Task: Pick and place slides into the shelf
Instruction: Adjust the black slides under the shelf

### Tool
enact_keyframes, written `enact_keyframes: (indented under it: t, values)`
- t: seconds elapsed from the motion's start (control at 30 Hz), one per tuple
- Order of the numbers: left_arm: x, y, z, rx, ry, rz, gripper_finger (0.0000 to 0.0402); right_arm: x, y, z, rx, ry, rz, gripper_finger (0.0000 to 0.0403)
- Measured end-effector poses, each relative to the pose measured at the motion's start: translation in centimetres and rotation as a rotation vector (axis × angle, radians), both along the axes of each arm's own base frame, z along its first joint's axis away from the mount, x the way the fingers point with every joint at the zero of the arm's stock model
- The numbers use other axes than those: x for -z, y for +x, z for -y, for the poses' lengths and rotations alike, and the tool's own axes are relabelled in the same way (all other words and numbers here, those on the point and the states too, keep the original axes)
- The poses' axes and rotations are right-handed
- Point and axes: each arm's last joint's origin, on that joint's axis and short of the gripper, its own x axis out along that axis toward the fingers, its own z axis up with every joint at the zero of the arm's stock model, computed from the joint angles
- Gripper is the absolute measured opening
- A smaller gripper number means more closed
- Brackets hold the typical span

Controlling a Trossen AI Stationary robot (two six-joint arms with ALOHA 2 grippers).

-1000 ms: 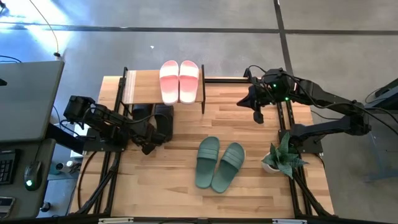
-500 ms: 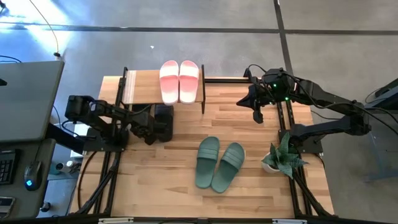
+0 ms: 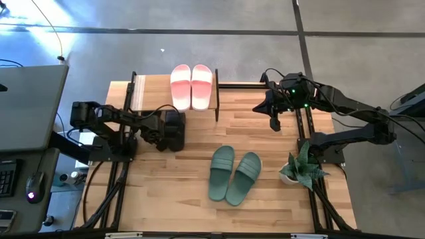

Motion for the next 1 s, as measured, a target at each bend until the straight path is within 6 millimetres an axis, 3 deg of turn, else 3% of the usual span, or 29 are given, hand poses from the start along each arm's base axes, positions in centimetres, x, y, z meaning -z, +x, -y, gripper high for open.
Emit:
enact_keyframes:
  t: [0.37,0.57,0.67,0.87,1.0]
  values:
    - [-1.9,2.3,3.1,0.094,0.031,0.073,0.0,0.0,0.0,0.0,-0.014,-0.023,-0.002,0.0]
    - [-4.5,4.1,5.6,0.175,0.047,0.113,0.0,0.0,0.0,0.0,-0.025,-0.037,-0.008,0.0]
    - [-6.2,5.2,7.4,0.297,0.029,0.158,0.0,0.1,-0.1,0.0,-0.029,-0.041,-0.017,0.0]
    - [-9.9,8.5,12.2,0.622,-0.123,0.432,0.0,0.3,-0.2,-0.1,-0.036,-0.043,-0.035,0.0]
    - [-11.9,10.7,14.2,0.691,-0.192,0.696,0.0,0.3,-0.2,-0.1,-0.047,-0.052,-0.035,0.0]
